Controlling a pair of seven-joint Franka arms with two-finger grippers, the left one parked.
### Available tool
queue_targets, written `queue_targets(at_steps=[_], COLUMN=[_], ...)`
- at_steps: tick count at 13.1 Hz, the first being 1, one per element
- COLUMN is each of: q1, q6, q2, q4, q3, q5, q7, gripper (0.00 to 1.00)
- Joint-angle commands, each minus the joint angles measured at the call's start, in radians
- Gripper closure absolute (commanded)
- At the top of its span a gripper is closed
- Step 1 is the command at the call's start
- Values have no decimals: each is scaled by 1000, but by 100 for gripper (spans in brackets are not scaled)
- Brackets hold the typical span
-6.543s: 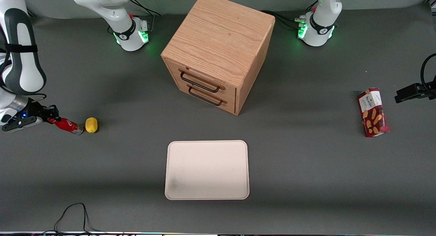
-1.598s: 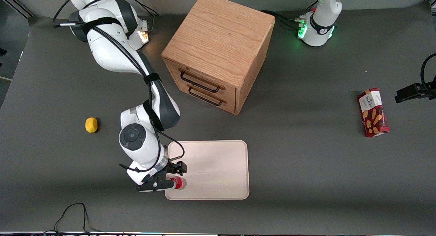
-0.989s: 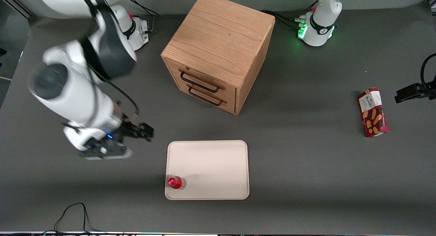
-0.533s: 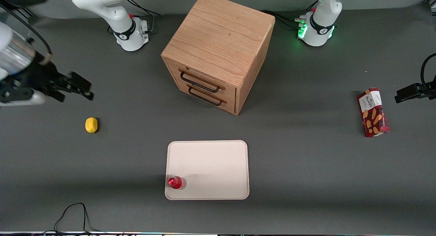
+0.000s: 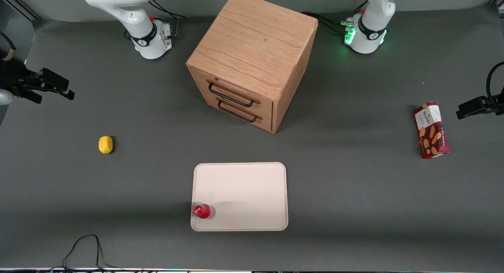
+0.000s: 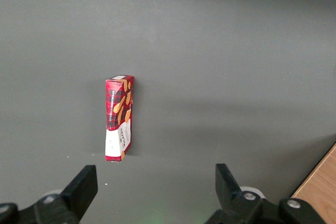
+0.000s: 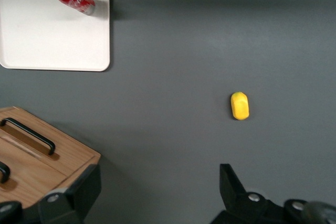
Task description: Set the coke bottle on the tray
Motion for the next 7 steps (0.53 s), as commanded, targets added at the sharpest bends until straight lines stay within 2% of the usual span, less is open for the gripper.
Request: queue_targets(at_steps=[1, 4, 6, 7], q1=[-3, -68, -44, 5], q6=[-2, -4, -2, 1], q2=[-9, -3, 27, 46], q4=[-19, -12, -4, 17], q3=[-29, 26, 10, -39], q5=[-15, -15, -18, -24], q7=[-46, -46, -44, -44], gripper=[0, 0, 0, 0])
